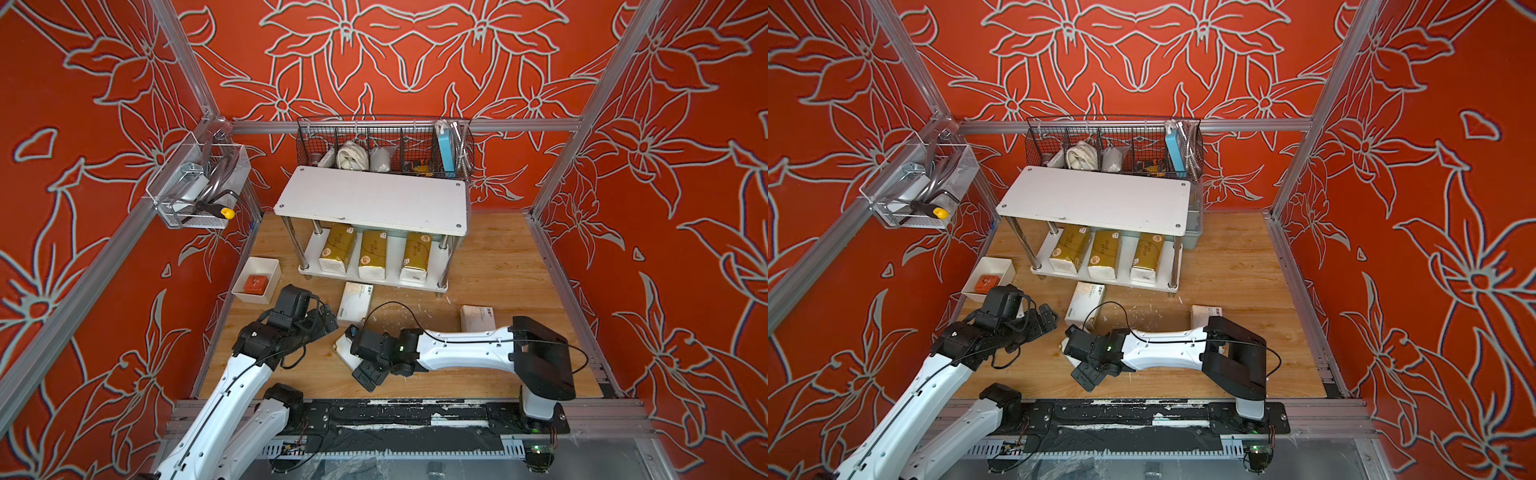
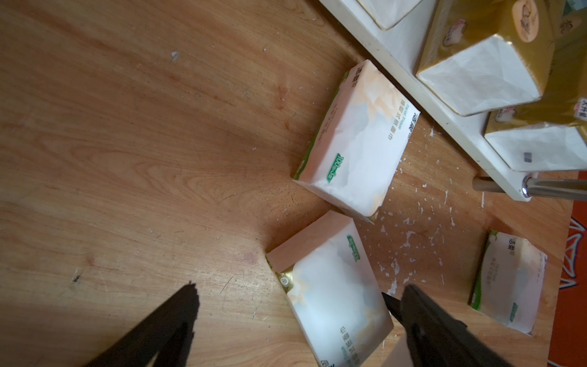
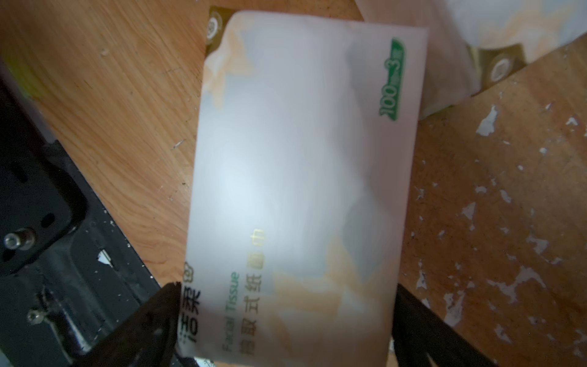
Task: Place the tissue boxes on the shelf by color
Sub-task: Pick up the box of tissues from the center of the board.
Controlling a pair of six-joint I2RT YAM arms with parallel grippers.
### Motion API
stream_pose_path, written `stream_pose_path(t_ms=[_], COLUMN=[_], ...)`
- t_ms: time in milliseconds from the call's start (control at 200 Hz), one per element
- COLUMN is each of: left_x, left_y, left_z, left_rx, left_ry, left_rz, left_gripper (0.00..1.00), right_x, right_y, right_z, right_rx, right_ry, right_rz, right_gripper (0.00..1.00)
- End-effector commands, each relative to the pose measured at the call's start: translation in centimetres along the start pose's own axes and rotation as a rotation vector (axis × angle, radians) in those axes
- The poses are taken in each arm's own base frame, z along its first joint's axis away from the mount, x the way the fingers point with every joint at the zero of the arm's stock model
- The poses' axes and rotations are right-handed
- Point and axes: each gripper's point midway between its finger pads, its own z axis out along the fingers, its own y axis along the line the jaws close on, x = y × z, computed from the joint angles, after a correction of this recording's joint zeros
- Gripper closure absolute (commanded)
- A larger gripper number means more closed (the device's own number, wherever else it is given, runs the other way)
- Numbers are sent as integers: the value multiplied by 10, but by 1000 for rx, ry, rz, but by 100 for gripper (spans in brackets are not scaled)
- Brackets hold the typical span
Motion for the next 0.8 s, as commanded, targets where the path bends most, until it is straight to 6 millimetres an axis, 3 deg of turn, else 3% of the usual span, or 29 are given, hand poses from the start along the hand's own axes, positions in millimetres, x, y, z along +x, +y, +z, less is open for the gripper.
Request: stream_pose_path(t_ms=[0, 260, 400, 796], left_x=[-3, -4, -4, -10], left_y=[2, 2, 1, -5], left_z=[-5, -5, -6, -11], left_rx=[-5, -3, -1, 15], left_ry=[-20, -22, -23, -36], left_rz=[7, 8, 6, 10], left_gripper=[1, 1, 1, 1], right_x=[-4, 2, 7, 22], right_y=[2, -1, -1, -5], right_z=[5, 18, 20, -11], right_rx=[17, 33, 31, -14], right_ry=[-4, 20, 32, 14], right_rz=[-5, -2, -2, 27], right_gripper=[1, 1, 6, 21])
